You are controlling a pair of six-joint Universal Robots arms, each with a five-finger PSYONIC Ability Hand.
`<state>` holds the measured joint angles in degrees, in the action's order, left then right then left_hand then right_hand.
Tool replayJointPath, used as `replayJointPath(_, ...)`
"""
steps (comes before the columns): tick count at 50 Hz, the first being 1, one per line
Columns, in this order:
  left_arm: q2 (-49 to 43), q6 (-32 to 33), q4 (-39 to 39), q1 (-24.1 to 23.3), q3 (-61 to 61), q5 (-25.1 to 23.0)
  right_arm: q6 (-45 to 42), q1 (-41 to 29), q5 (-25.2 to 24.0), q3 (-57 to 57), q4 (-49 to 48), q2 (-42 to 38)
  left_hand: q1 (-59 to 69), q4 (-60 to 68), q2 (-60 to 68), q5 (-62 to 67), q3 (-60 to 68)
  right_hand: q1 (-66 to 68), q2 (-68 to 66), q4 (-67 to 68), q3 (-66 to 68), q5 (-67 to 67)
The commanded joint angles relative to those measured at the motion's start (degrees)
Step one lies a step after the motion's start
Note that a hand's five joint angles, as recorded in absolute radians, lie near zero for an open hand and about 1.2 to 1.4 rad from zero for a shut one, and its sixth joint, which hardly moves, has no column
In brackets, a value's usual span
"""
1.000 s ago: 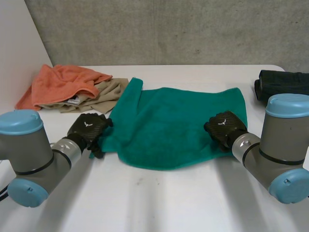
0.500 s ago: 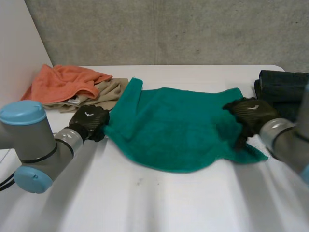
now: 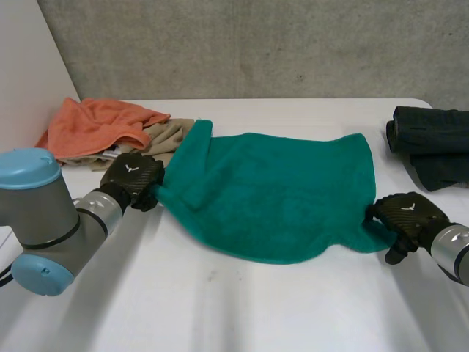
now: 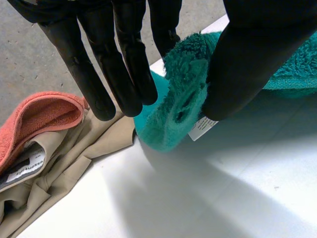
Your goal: Fold the laundry.
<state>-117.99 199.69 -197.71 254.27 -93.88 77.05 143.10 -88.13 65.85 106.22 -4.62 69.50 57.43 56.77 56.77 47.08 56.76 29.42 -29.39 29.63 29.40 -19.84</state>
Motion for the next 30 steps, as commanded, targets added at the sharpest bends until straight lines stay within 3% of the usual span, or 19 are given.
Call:
replayJointPath(1,0.13,0.00,0.04,0.17,0.01,0.03,0.42,-0.64,-0.64,-2.07,-0.82,-2.70,6.78,7.44,7.44,7.13,7.45,11.42,-11.46,11.22,11.44,-11.00)
replayJointPath(12,0.21,0.00,0.04,0.35,0.27,0.11,0.60,-2.91,-0.29,-5.40,-2.41,-8.23,6.11,6.77,6.76,6.46,6.78,14.96,-14.99,14.75,14.98,-14.54)
replayJointPath(15,0.39,0.00,0.30,0.43,0.54,0.11,0.60,-3.54,-0.20,-5.93,-3.11,-9.03,7.28,7.94,7.94,7.63,7.95,23.69,-23.72,23.48,23.71,-23.27)
replayJointPath(19,1.97,-0.09,0.66,0.70,0.63,0.20,0.60,-4.15,0.15,-6.64,-4.69,-8.95,16.51,17.17,17.16,16.86,17.17,50.49,-50.52,50.29,50.51,-50.07)
replayJointPath(23,5.65,0.00,1.27,0.87,0.63,0.20,1.47,-3.71,1.20,-7.52,-6.62,-8.33,22.57,23.23,23.23,22.92,23.24,50.58,-50.61,50.37,50.60,-50.16)
replayJointPath(30,16.91,-0.18,4.17,2.19,0.01,-0.41,2.35,-3.71,4.02,-8.57,-6.72,5.37,22.09,22.75,22.75,22.44,22.76,50.58,-50.61,50.37,50.60,-50.16)
